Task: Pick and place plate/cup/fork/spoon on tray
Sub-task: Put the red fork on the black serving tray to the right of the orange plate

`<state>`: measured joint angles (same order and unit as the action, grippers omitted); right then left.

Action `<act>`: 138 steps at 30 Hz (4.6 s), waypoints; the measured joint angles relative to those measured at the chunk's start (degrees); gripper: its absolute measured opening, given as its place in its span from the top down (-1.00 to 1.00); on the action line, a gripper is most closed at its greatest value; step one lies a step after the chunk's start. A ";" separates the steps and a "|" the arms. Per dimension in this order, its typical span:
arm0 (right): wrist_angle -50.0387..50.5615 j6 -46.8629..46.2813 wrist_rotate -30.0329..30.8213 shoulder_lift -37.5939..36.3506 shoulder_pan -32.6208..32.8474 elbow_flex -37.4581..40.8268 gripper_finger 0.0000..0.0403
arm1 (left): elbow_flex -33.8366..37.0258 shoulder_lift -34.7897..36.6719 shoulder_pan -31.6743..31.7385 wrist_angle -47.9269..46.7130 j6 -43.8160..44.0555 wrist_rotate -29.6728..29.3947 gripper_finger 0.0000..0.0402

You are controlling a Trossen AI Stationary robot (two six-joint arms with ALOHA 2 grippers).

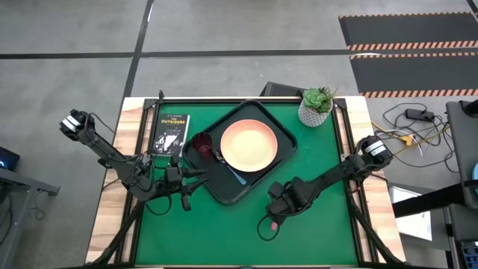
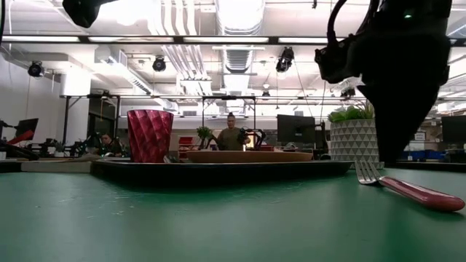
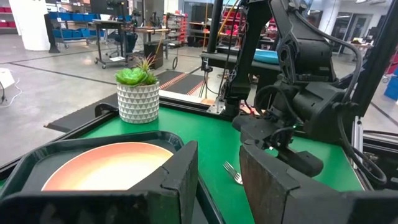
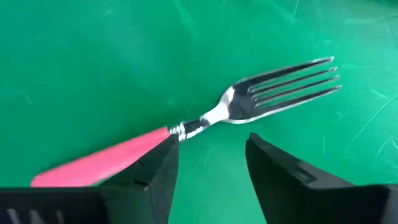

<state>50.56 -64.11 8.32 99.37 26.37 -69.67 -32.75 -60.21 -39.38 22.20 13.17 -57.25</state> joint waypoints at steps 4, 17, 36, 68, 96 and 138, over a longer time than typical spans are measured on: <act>-0.41 -1.31 2.00 0.00 0.02 0.11 0.05 | 0.00 0.00 0.00 -0.07 0.00 0.00 0.50; -4.25 -5.05 3.56 0.00 0.76 3.93 0.04 | 0.02 -0.01 0.00 -0.04 0.00 0.00 0.50; 5.27 -2.51 -2.22 -3.19 0.74 6.29 0.04 | 0.11 -0.01 0.00 -0.09 -0.02 -0.01 0.50; -8.24 -16.48 1.34 0.19 2.21 6.53 0.24 | 0.11 -0.01 -0.04 -0.11 0.00 0.00 0.50; 4.98 13.42 1.27 -8.07 -8.20 -9.15 0.86 | 0.00 0.03 0.00 0.00 0.00 -0.02 0.50; -5.01 60.48 -11.53 4.70 -61.88 -7.81 0.86 | 0.13 0.03 0.02 -0.18 -0.09 -0.24 0.50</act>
<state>45.55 -3.64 -3.21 104.07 -35.51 -77.48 -32.62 -60.18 -39.35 22.02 13.08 -57.49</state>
